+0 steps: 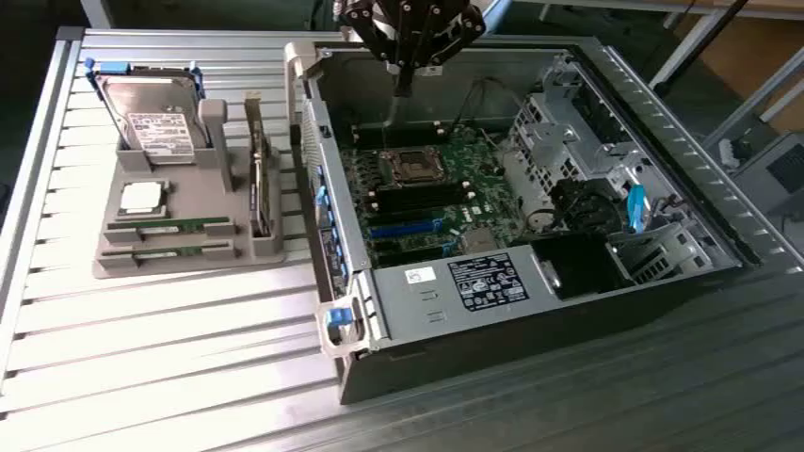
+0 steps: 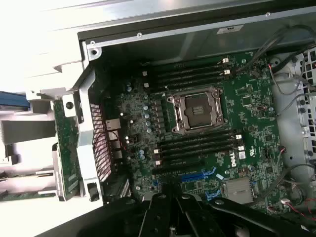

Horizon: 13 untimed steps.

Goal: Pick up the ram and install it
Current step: 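Reach for the ram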

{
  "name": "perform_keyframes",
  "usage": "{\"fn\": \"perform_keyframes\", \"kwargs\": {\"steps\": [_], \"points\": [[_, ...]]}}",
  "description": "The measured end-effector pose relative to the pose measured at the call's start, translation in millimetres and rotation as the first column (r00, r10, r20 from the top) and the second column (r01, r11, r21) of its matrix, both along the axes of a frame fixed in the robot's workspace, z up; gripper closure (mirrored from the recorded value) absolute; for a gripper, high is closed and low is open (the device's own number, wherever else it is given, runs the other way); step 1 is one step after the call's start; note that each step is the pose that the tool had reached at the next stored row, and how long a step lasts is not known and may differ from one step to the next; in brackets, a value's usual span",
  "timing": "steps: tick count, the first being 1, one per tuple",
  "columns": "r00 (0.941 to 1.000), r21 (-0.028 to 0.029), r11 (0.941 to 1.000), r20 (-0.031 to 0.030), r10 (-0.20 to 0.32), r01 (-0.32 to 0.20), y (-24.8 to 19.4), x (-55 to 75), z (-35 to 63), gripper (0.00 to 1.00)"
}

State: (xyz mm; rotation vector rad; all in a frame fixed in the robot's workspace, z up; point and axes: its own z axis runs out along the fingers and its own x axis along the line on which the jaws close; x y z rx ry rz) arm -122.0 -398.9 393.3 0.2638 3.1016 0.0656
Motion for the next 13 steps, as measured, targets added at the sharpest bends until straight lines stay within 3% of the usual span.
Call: {"fn": "perform_keyframes", "kwargs": {"steps": [13], "points": [[1.0000, -0.0002, 1.0000, 0.0000, 0.000, 0.000, 0.0, -23.2, 0.0, 0.91]]}}
